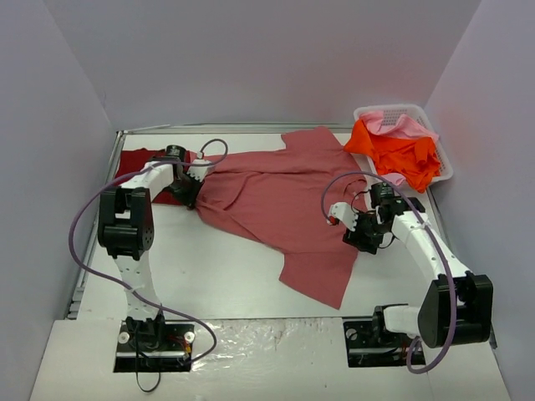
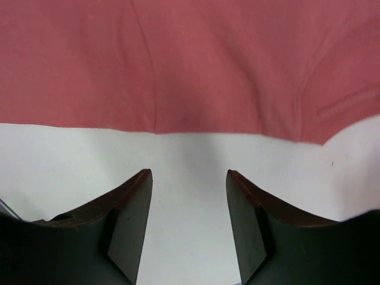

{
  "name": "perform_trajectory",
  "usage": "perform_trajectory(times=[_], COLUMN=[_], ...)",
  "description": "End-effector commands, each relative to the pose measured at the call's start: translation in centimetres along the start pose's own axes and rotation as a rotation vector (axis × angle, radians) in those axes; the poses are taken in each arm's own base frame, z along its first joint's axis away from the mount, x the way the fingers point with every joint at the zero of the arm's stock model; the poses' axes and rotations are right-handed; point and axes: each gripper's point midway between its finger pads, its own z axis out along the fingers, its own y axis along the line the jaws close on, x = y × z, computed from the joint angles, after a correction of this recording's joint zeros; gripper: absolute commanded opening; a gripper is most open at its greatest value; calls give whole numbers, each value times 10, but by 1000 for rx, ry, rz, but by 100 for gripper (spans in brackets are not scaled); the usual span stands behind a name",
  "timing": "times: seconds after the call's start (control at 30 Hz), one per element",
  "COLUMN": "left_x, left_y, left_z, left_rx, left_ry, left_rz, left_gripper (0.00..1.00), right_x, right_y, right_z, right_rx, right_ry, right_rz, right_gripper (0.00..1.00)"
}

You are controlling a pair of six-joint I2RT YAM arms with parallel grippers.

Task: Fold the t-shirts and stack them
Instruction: Grap the side of the flattened tshirt closest away from the robot with both arms

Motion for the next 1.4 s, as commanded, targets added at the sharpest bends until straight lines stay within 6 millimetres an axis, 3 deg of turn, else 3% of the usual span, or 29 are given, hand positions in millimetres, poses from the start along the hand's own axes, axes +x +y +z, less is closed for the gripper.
perform_trajectory(times=[0.0, 0.23, 0.5, 0.67, 0.9, 1.03, 1.17, 1.37], left_x=[-2, 5, 4, 6, 5, 3, 3, 4], left_y=[-16, -16, -15, -14, -6, -4, 2, 7], left_z=[-1, 11, 1, 2, -8, -12, -15, -16], left_rx=[94, 93, 87, 85, 62, 47, 17, -13], left_ry=[17, 28, -4, -4, -30, -41, -42, -36], left_rz=[-44, -47, -55, -62, -73, -71, -63, -57], left_gripper=[2, 2, 2, 2, 2, 3, 2, 2], right_x=[-21, -19, -35, -29, -27, -30, -42, -58], right_y=[20, 30, 47, 50, 33, 12, -11, -22], right_z=[-3, 41, 54, 71, 98, 105, 104, 87], right_rx=[-85, -231, -276, -279, -273, -252, -217, -174], right_ry=[-54, 20, 43, 106, 122, 111, 78, 41], right_rz=[-105, -93, -154, -140, -86, -43, -17, -10], right_gripper=[49, 51, 52, 52, 53, 54, 54, 54])
